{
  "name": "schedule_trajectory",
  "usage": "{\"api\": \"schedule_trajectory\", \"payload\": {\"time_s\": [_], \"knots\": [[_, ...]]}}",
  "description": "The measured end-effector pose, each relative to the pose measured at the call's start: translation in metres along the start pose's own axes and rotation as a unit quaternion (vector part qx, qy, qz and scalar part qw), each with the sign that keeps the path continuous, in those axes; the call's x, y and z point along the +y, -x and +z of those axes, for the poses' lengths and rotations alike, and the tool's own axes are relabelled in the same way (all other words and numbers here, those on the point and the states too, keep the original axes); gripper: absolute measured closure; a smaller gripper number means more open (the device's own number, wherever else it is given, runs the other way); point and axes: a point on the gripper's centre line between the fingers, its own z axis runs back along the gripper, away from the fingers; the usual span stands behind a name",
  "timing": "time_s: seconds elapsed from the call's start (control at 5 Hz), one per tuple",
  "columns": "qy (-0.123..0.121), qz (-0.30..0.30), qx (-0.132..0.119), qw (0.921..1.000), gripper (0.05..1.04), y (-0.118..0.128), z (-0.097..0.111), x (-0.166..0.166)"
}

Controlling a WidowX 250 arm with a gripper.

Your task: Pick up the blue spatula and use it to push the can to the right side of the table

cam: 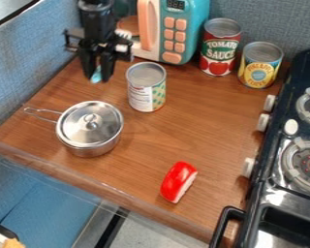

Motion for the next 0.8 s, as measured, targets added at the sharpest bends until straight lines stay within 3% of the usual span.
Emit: {"api": "schedule_trajectory", "payload": {"time_s": [0.4, 0.8], "knots": [[-0.016, -0.023, 0.037, 0.9989, 0.757, 0.006, -0.032, -0.015], [0.002, -0.054, 0.030, 0.9981, 0.758, 0.006, -0.025, -0.069]]}}
